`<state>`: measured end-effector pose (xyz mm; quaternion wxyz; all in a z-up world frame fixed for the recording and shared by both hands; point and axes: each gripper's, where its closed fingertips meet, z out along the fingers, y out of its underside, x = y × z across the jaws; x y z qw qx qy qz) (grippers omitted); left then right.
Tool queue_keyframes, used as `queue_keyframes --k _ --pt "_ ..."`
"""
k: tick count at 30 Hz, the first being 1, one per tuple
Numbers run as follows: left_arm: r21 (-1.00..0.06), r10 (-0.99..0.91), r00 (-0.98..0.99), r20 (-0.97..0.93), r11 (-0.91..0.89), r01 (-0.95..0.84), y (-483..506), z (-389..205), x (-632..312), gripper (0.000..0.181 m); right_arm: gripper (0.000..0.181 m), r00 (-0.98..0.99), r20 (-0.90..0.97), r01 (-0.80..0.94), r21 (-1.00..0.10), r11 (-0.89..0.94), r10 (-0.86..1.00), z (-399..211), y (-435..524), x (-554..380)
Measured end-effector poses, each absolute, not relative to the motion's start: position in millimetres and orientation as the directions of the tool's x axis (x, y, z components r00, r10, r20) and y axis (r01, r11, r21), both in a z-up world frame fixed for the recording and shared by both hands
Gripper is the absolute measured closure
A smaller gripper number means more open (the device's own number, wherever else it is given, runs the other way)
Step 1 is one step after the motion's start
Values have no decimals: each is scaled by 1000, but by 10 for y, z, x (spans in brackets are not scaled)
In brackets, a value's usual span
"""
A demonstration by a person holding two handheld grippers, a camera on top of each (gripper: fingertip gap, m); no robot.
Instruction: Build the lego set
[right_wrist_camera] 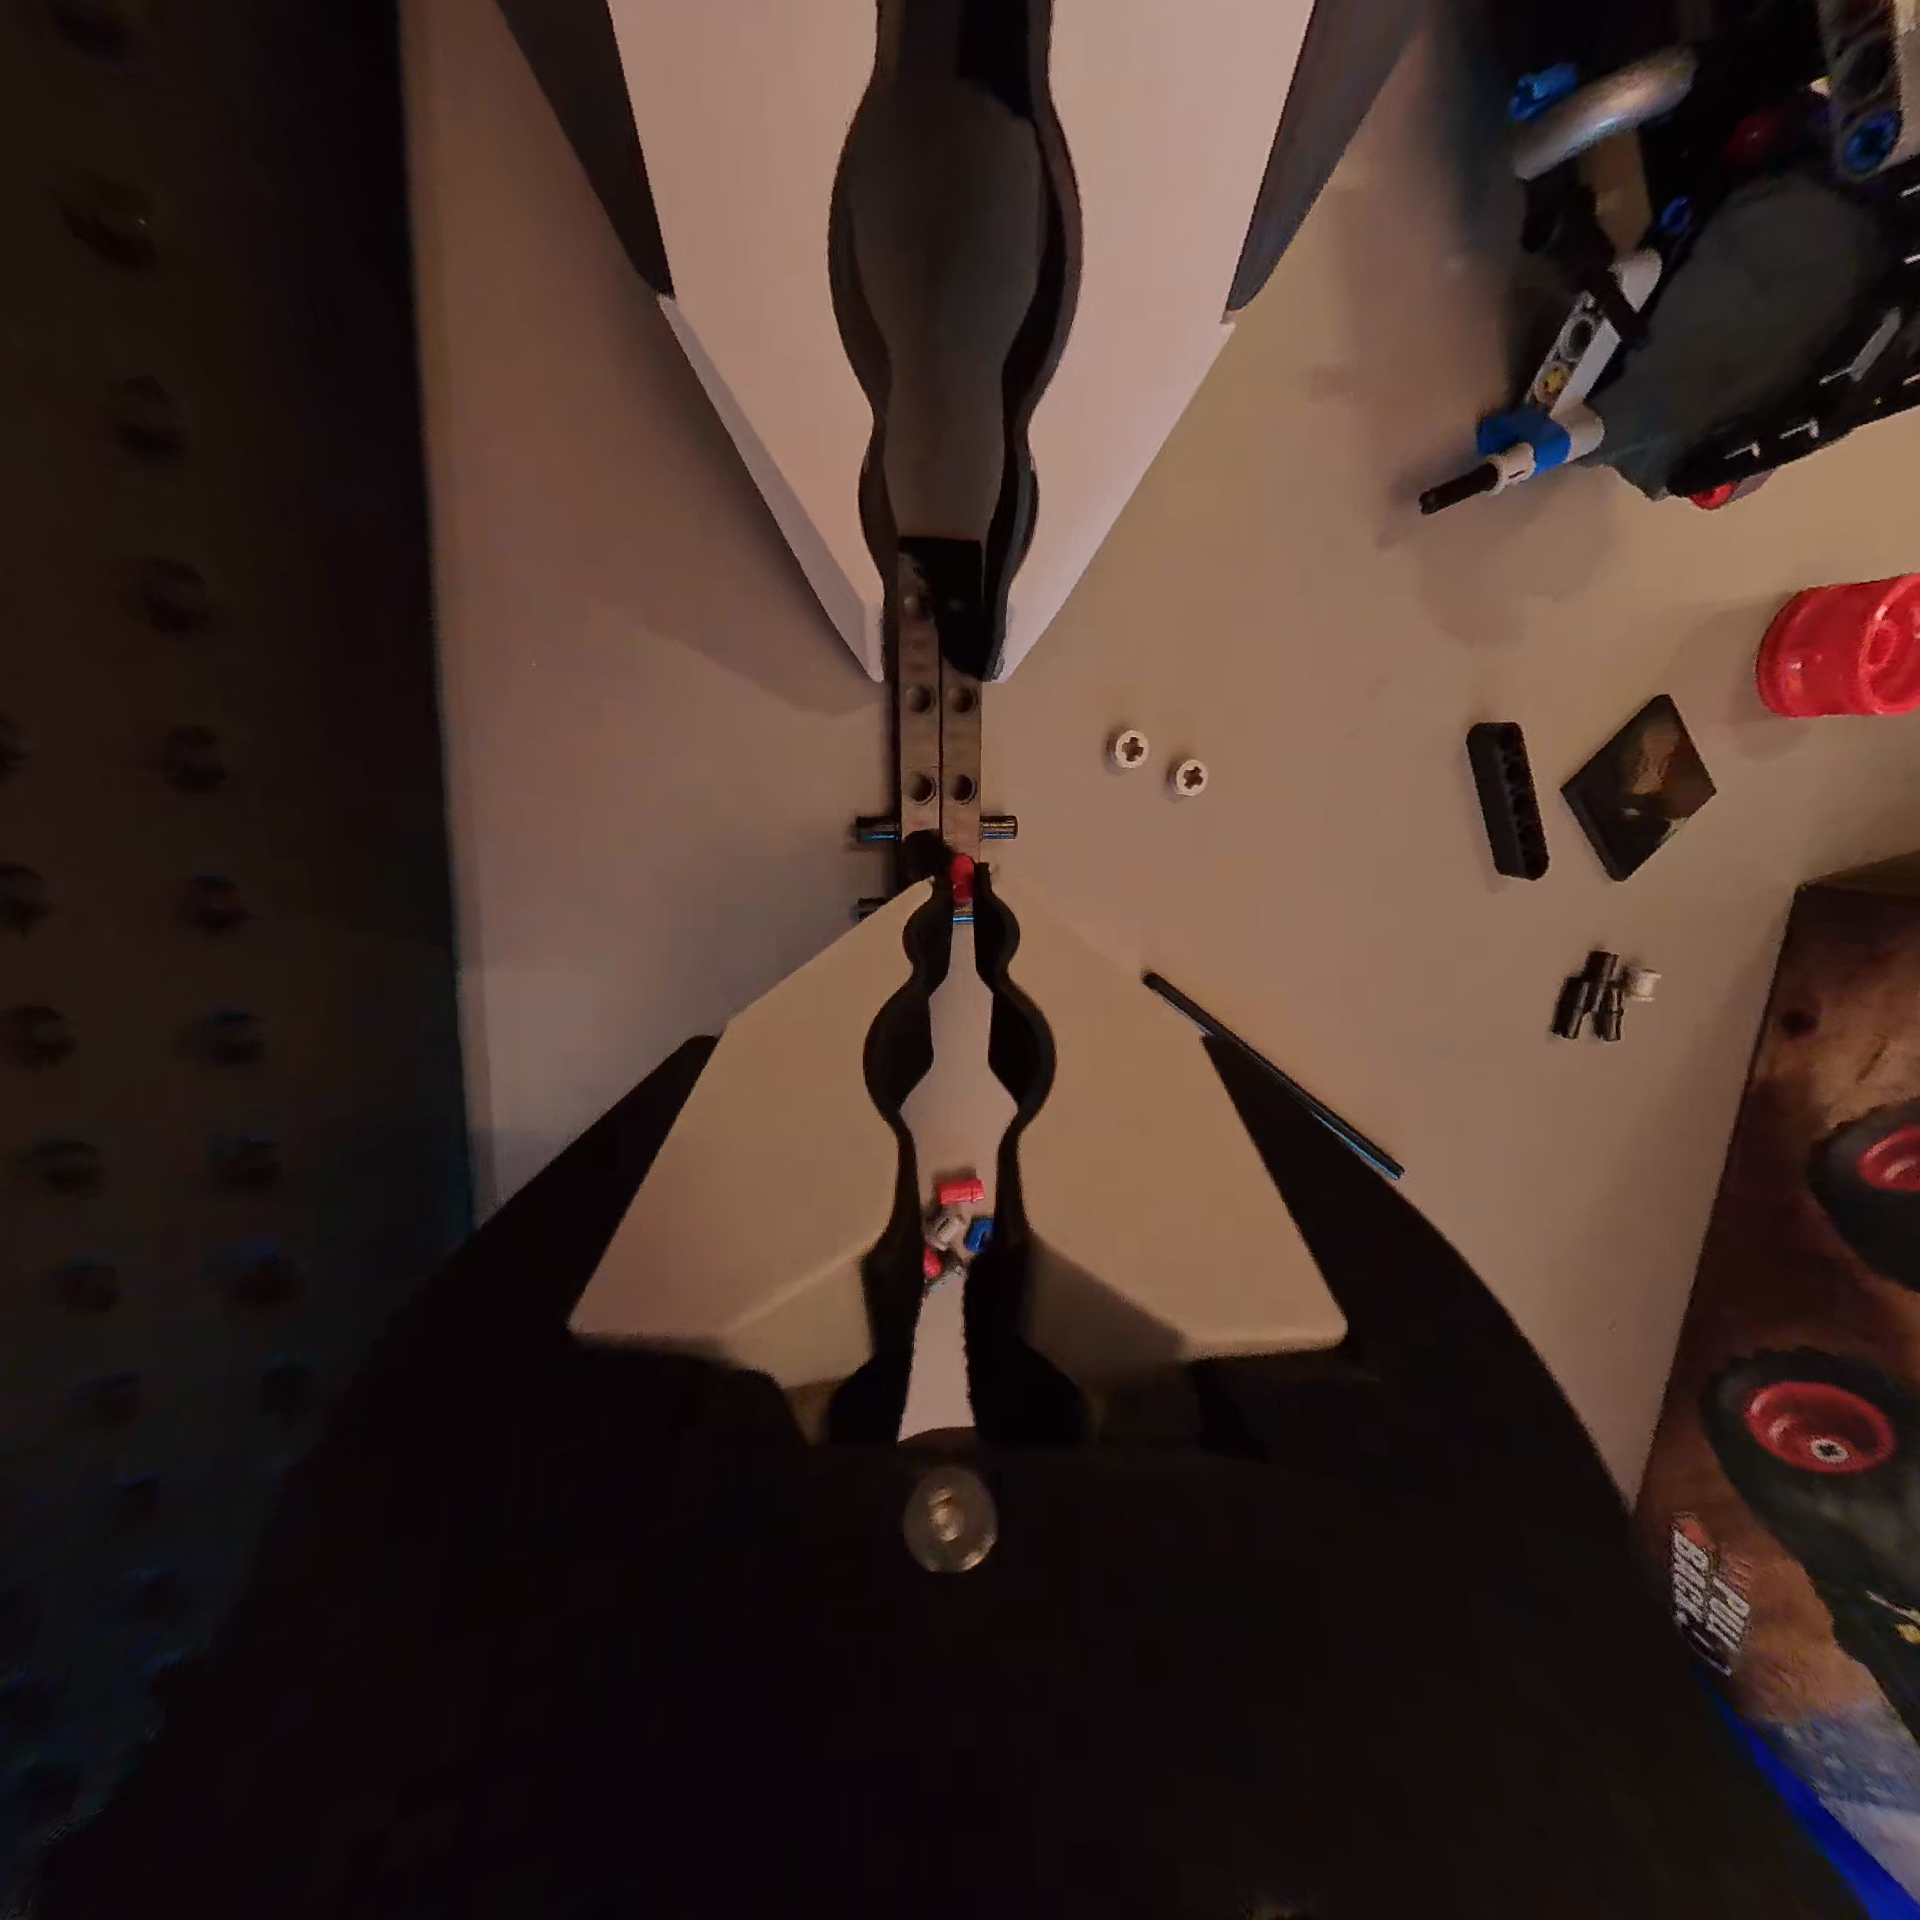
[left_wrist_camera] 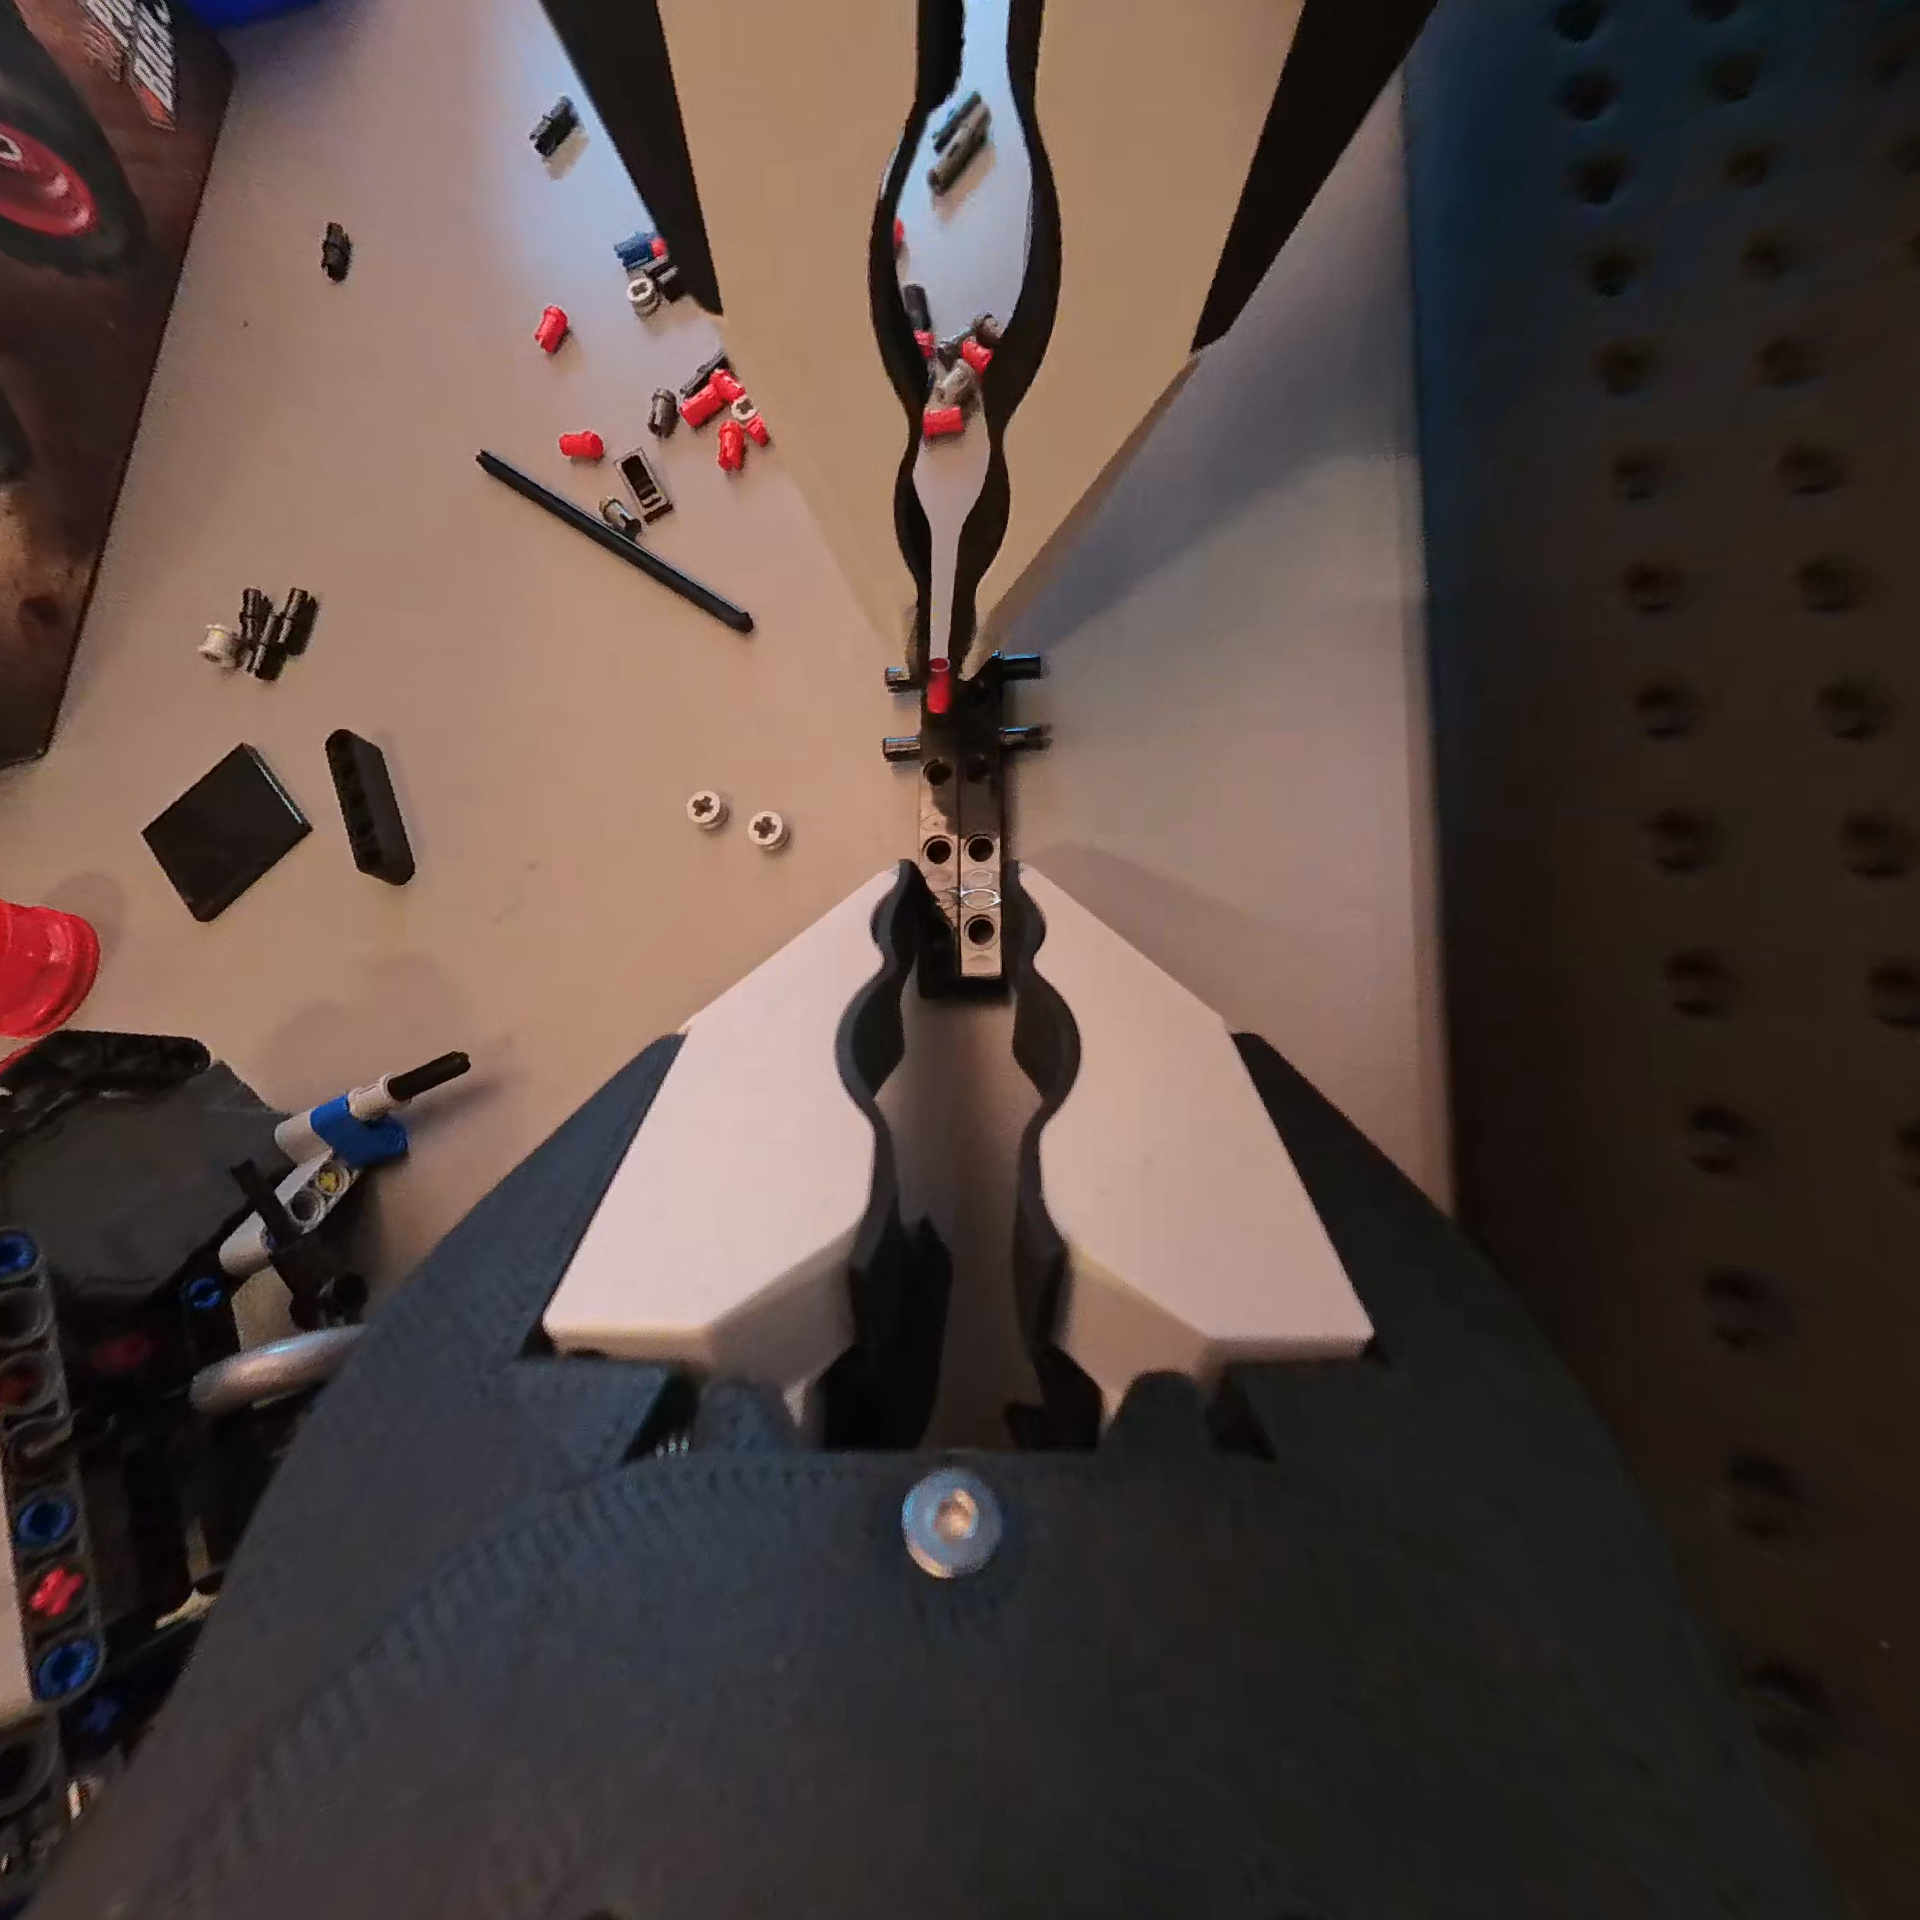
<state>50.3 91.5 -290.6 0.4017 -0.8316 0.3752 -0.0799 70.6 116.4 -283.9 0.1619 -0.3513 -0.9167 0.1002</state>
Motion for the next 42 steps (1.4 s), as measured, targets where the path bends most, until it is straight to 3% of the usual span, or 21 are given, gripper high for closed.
queue_keyframes --k 19,31,42 --pt "-735 -695 703 -150 -397 -549 918 -2906 518 167 180 -835 229 489 -107 866 500 -2832 1154 723" --pt "-738 -703 698 -136 -398 -545 915 -2906 530 167 180 -863 176 464 -96 881 474 -2833 1150 735" --pt "-739 -704 697 -136 -397 -544 915 -2904 533 167 180 -820 190 508 -194 839 540 -2835 1169 740"
